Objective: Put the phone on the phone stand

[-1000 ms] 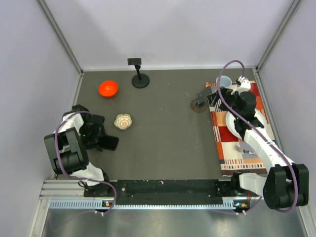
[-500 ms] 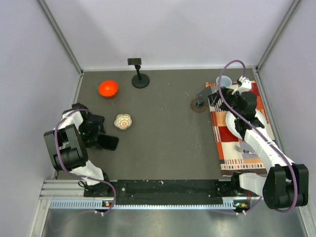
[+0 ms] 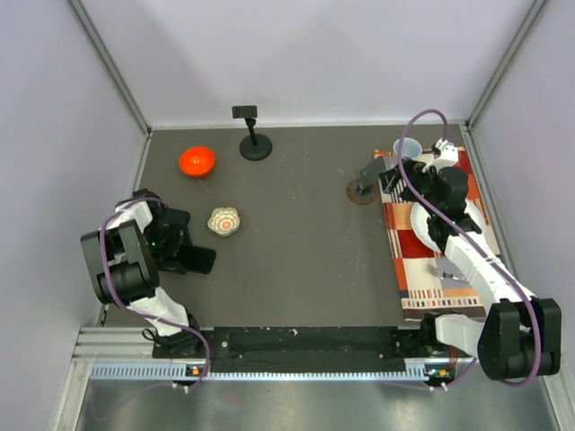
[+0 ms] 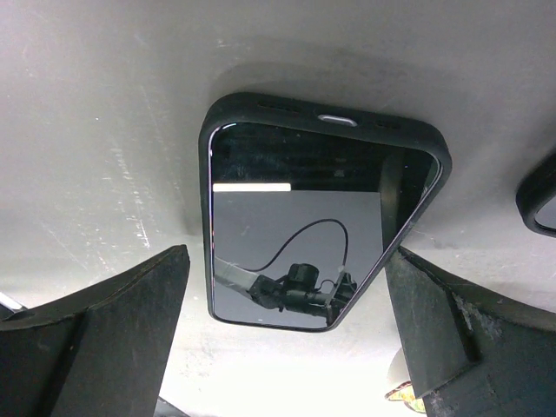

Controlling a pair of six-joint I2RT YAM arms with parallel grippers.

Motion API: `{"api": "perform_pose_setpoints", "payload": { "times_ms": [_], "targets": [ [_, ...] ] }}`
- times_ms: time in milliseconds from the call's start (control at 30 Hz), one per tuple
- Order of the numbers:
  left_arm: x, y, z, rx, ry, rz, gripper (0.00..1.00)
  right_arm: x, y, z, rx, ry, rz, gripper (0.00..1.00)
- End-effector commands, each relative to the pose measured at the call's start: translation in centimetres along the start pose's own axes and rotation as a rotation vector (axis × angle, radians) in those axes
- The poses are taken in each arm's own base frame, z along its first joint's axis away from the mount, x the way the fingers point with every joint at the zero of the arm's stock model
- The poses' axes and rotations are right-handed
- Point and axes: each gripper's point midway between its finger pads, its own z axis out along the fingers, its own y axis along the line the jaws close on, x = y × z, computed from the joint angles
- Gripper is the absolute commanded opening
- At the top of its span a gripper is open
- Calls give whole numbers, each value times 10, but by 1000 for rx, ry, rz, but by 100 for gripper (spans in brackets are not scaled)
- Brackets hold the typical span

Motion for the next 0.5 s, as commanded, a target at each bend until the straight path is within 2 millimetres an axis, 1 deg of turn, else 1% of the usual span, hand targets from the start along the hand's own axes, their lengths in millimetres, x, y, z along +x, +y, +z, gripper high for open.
{"api": "perform_pose_setpoints", "payload": {
  "times_ms": [0,167,367,467],
  "targets": [
    [-5,6,0,-14,-28,-27,99,-14,4,0,-25,-52,2,98],
    [0,4,5,-8,2,-38,99,-14,4,0,-29,-54,1,98],
    [-8,5,9,-27,-40,-62,99,-13,4,0,-28,-51,0,98],
    [-9,11,13,-46,-55,-88,97,-14,4,-1,-28,-54,1,98]
  ]
}}
